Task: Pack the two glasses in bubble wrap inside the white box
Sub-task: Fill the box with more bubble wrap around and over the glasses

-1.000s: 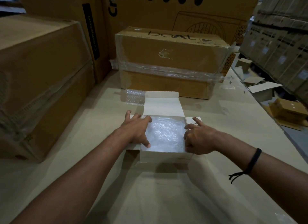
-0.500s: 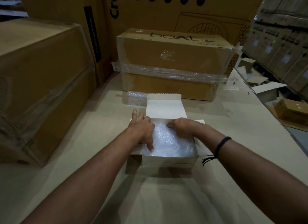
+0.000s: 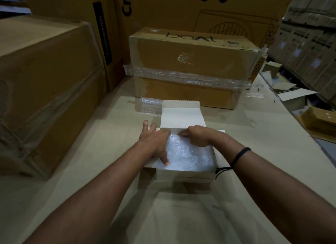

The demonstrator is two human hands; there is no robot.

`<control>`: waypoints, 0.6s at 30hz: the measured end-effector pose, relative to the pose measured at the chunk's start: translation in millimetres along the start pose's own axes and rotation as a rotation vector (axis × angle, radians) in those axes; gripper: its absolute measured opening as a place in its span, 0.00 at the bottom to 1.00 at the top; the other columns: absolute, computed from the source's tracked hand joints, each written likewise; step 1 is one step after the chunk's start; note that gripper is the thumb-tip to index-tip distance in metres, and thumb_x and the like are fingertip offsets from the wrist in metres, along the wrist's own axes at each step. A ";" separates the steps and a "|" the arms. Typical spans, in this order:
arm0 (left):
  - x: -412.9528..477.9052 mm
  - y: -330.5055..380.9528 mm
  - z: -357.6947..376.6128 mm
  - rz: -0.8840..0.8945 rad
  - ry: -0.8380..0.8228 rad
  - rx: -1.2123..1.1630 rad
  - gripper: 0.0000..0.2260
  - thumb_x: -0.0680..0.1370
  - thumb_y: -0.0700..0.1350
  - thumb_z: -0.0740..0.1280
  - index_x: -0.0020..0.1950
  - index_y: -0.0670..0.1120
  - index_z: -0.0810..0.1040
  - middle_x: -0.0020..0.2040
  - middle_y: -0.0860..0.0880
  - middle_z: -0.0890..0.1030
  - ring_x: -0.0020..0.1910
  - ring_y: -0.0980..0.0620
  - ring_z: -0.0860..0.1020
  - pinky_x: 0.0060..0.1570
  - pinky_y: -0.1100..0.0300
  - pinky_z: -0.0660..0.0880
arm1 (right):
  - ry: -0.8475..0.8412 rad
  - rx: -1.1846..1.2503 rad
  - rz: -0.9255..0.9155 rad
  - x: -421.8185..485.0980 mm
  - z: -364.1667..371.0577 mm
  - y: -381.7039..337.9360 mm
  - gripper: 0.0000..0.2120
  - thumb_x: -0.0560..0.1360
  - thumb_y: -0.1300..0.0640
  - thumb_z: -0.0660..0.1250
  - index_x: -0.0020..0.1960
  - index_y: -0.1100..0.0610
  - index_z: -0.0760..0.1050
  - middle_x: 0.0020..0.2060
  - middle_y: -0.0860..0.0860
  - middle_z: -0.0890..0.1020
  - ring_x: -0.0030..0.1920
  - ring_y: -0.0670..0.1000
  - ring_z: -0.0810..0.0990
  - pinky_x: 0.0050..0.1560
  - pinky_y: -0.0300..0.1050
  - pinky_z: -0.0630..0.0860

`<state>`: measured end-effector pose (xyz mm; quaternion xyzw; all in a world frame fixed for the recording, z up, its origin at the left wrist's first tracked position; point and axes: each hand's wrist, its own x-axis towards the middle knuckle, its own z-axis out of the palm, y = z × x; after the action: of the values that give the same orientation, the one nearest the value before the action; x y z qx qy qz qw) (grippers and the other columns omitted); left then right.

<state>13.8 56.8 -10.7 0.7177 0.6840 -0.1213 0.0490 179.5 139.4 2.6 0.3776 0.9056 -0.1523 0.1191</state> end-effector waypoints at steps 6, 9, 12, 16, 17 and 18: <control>6.1 2.9 -0.3 0.014 -0.040 0.037 0.47 0.61 0.66 0.75 0.75 0.52 0.64 0.75 0.49 0.64 0.75 0.40 0.55 0.71 0.35 0.38 | -0.005 -0.187 0.210 -17.3 -7.4 16.4 0.15 0.74 0.64 0.57 0.56 0.56 0.78 0.55 0.57 0.81 0.51 0.57 0.79 0.52 0.48 0.77; 7.5 2.8 1.1 0.018 -0.019 0.024 0.47 0.60 0.67 0.76 0.74 0.52 0.64 0.75 0.50 0.65 0.74 0.41 0.56 0.70 0.35 0.38 | -0.077 -0.316 0.229 -22.5 2.8 6.7 0.16 0.77 0.62 0.56 0.61 0.56 0.75 0.59 0.57 0.77 0.59 0.58 0.72 0.55 0.48 0.68; -3.2 -2.4 2.8 0.049 0.048 0.029 0.47 0.63 0.67 0.73 0.76 0.52 0.60 0.76 0.49 0.63 0.76 0.42 0.54 0.70 0.34 0.36 | 0.052 -0.253 0.210 -38.8 -5.5 3.9 0.20 0.76 0.64 0.56 0.65 0.54 0.73 0.61 0.56 0.77 0.60 0.57 0.74 0.52 0.46 0.70; -19.5 -8.1 10.3 0.064 0.153 0.056 0.44 0.69 0.69 0.68 0.78 0.52 0.56 0.78 0.50 0.61 0.77 0.44 0.52 0.71 0.35 0.37 | 0.243 0.071 0.088 -75.9 1.9 -3.0 0.26 0.69 0.72 0.57 0.60 0.53 0.79 0.54 0.48 0.82 0.49 0.46 0.78 0.48 0.37 0.74; -20.7 -8.5 11.0 0.062 0.145 0.050 0.43 0.69 0.69 0.67 0.78 0.52 0.57 0.78 0.50 0.61 0.77 0.45 0.52 0.71 0.36 0.38 | 0.191 0.115 0.045 -83.7 7.6 -9.3 0.26 0.69 0.73 0.56 0.59 0.53 0.80 0.52 0.47 0.83 0.46 0.43 0.78 0.46 0.33 0.73; -20.8 -7.9 11.4 0.063 0.127 0.049 0.42 0.70 0.69 0.67 0.77 0.51 0.57 0.77 0.50 0.61 0.77 0.44 0.52 0.71 0.35 0.38 | 0.126 0.127 0.016 -88.5 15.2 -15.8 0.26 0.69 0.72 0.56 0.58 0.53 0.81 0.51 0.47 0.84 0.45 0.42 0.78 0.46 0.32 0.73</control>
<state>4.0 34.3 -15.9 0.7460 0.6597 -0.0906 -0.0082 230.5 65.9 20.7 0.4002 0.8968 -0.1843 0.0392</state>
